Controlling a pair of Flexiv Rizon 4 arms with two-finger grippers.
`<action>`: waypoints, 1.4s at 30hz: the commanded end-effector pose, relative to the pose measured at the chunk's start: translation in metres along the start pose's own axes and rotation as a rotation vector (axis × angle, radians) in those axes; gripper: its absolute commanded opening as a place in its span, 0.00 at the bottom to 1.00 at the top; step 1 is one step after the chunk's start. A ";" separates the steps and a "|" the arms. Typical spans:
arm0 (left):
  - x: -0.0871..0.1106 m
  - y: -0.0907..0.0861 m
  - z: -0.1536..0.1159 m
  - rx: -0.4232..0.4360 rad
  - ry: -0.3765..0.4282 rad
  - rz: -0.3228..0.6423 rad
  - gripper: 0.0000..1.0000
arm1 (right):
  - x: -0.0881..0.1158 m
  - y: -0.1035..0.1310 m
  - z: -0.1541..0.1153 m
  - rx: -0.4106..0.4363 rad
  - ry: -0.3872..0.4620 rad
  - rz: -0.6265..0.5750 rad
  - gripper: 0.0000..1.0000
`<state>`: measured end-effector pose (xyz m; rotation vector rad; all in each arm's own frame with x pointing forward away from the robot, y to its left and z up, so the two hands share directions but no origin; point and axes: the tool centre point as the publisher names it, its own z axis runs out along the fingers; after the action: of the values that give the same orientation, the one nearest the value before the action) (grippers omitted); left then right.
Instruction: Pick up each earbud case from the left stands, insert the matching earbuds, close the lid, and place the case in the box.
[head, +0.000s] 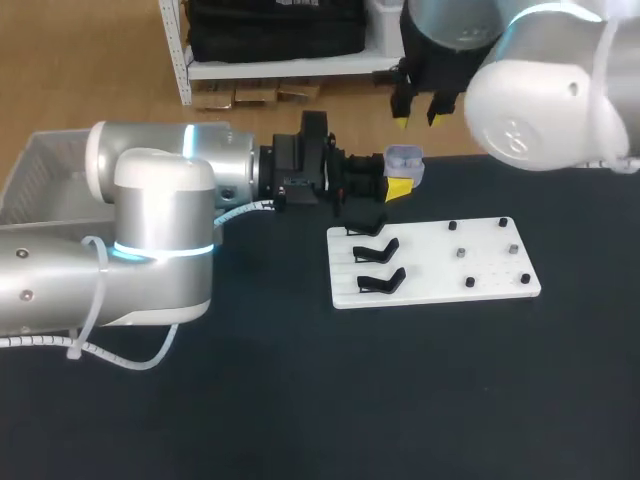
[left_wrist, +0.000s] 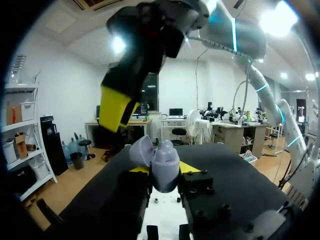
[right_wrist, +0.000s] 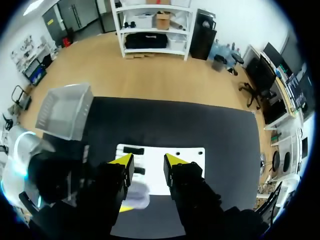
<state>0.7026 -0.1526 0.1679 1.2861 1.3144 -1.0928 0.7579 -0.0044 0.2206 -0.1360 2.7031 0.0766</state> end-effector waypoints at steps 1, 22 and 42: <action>0.002 -0.001 0.000 -0.006 -0.009 0.005 0.00 | -0.008 0.003 0.018 0.014 0.024 0.003 0.36; 0.002 -0.001 0.000 -0.006 -0.009 0.005 0.00 | 0.037 0.004 -0.009 -0.004 0.072 -0.013 0.37; 0.002 -0.001 0.000 -0.006 -0.009 0.005 0.00 | 0.027 0.001 -0.015 -0.056 0.025 0.082 0.38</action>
<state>0.7025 -0.1525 0.1678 1.2861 1.3146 -1.0930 0.7257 -0.0086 0.2230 -0.0459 2.7351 0.1808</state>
